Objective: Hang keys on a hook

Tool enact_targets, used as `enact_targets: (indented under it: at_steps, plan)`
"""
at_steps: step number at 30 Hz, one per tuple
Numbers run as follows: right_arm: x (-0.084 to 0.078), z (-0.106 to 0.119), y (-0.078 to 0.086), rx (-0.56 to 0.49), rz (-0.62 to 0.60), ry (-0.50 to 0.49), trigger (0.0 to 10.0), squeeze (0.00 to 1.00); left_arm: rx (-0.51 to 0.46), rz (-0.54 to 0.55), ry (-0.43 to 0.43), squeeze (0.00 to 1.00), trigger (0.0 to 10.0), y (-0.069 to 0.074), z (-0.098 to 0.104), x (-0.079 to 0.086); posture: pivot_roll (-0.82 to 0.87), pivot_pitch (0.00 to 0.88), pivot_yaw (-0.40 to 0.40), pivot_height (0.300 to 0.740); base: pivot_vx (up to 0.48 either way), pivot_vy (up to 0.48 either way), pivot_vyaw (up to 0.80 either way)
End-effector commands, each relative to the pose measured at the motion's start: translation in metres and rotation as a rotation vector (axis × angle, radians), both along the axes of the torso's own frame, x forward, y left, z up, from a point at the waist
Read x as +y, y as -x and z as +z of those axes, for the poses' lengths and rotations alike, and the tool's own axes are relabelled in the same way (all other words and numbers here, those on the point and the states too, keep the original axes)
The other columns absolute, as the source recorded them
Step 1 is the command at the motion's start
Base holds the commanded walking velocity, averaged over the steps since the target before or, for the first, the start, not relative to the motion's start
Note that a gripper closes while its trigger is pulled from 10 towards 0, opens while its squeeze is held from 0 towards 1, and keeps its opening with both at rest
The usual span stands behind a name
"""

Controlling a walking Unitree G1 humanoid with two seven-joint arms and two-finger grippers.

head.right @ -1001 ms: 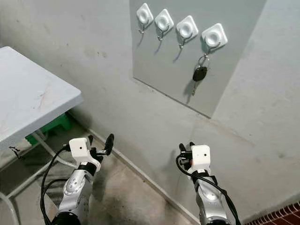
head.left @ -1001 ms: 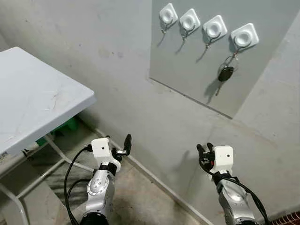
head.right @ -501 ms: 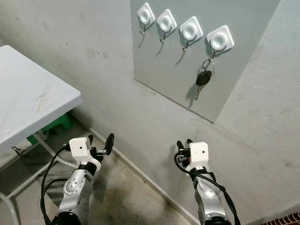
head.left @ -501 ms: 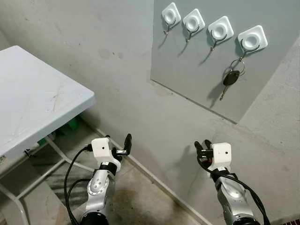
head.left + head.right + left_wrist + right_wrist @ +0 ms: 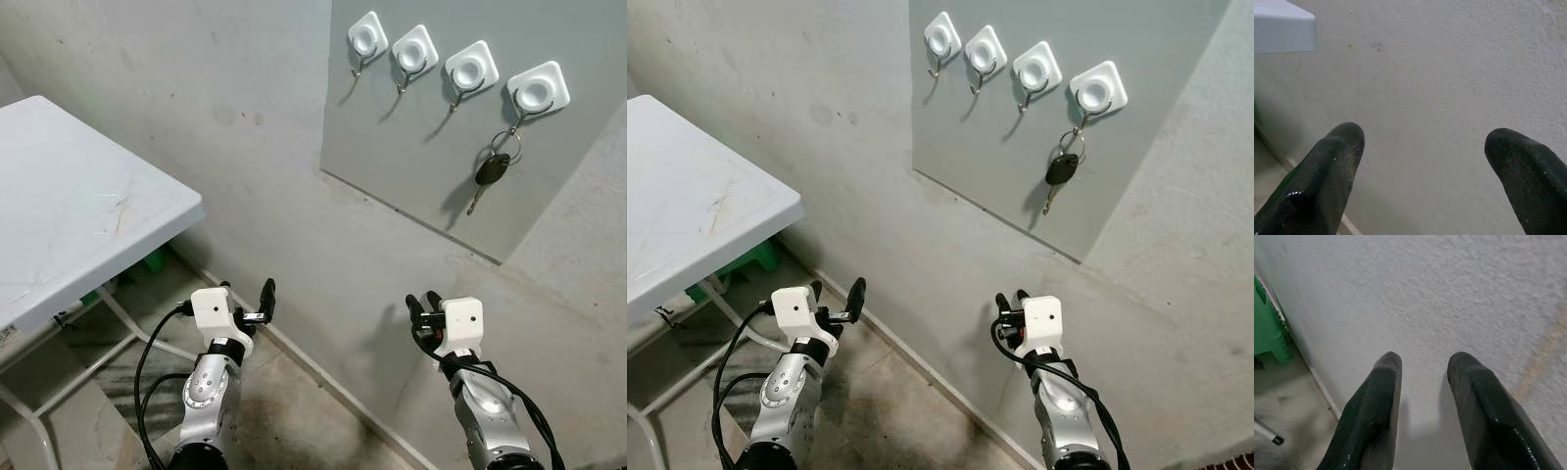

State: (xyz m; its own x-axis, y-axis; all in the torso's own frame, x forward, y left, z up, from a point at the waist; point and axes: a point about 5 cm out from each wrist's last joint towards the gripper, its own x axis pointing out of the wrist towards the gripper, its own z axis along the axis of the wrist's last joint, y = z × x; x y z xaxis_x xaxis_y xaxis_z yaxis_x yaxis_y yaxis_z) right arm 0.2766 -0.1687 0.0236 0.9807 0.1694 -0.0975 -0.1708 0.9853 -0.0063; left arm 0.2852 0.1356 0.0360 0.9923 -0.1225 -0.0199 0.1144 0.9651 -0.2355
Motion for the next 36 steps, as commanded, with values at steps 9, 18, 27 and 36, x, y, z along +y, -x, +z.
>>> enact_targets:
  at_steps: [9, 18, 27, 36]
  plan:
    - [0.004, 0.009, -0.001, -0.052, 0.032, 0.002, 10.0, 0.00, -0.035, 0.009, 0.006, 0.00, 10.0, -0.001, 0.006, 0.000, 0.01, 0.000, -0.054, 0.740, 0.000, 0.000, 0.80]
    - [0.005, 0.013, -0.002, -0.068, 0.032, -0.007, 10.0, 0.00, -0.044, 0.013, 0.015, 0.00, 10.0, -0.001, 0.009, 0.001, 0.01, 0.000, -0.048, 0.740, 0.000, 0.000, 0.80]
    - [0.005, 0.015, -0.001, -0.077, 0.029, -0.016, 10.0, 0.00, -0.052, 0.012, 0.015, 0.00, 10.0, -0.002, 0.012, 0.001, 0.00, 0.000, -0.043, 0.740, 0.000, 0.000, 0.80]
    - [0.004, 0.020, -0.004, -0.093, 0.023, -0.022, 10.0, 0.00, -0.057, 0.011, 0.010, 0.00, 10.0, -0.004, 0.015, 0.001, 0.00, 0.000, -0.039, 0.740, 0.000, 0.000, 0.80]
